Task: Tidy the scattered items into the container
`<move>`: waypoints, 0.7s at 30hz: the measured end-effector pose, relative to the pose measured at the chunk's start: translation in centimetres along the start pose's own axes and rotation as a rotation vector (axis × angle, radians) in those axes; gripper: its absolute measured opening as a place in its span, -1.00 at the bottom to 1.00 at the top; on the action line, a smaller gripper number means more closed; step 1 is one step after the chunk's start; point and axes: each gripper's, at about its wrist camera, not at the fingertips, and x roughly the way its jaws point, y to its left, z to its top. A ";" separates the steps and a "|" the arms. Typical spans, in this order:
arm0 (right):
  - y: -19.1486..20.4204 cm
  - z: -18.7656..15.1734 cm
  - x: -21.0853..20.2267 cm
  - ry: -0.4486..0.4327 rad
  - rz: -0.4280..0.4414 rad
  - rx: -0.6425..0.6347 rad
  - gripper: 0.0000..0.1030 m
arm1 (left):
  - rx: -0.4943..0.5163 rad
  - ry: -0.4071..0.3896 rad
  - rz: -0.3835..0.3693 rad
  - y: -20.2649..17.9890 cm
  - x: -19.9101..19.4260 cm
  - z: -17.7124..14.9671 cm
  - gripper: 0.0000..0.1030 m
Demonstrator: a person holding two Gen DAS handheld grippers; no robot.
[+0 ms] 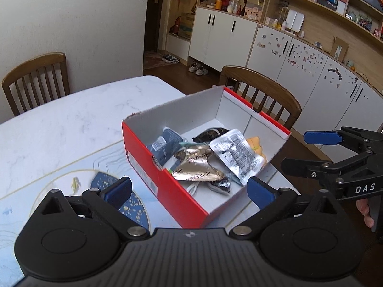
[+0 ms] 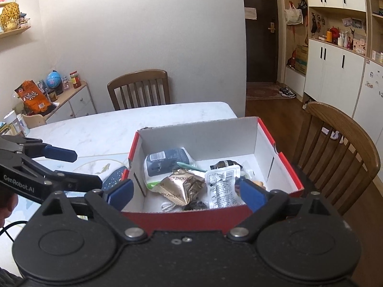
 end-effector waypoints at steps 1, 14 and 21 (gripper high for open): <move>0.1 -0.1 0.0 0.001 -0.001 -0.001 0.86 | 0.003 0.001 0.006 -0.1 0.0 -0.2 1.00; 0.4 -0.8 -0.2 -0.012 -0.057 0.023 0.94 | 0.033 0.009 0.038 -0.5 0.0 -1.2 1.00; 0.4 -1.1 0.0 -0.010 -0.077 0.011 0.94 | 0.040 0.013 0.046 -0.6 0.0 -1.3 1.00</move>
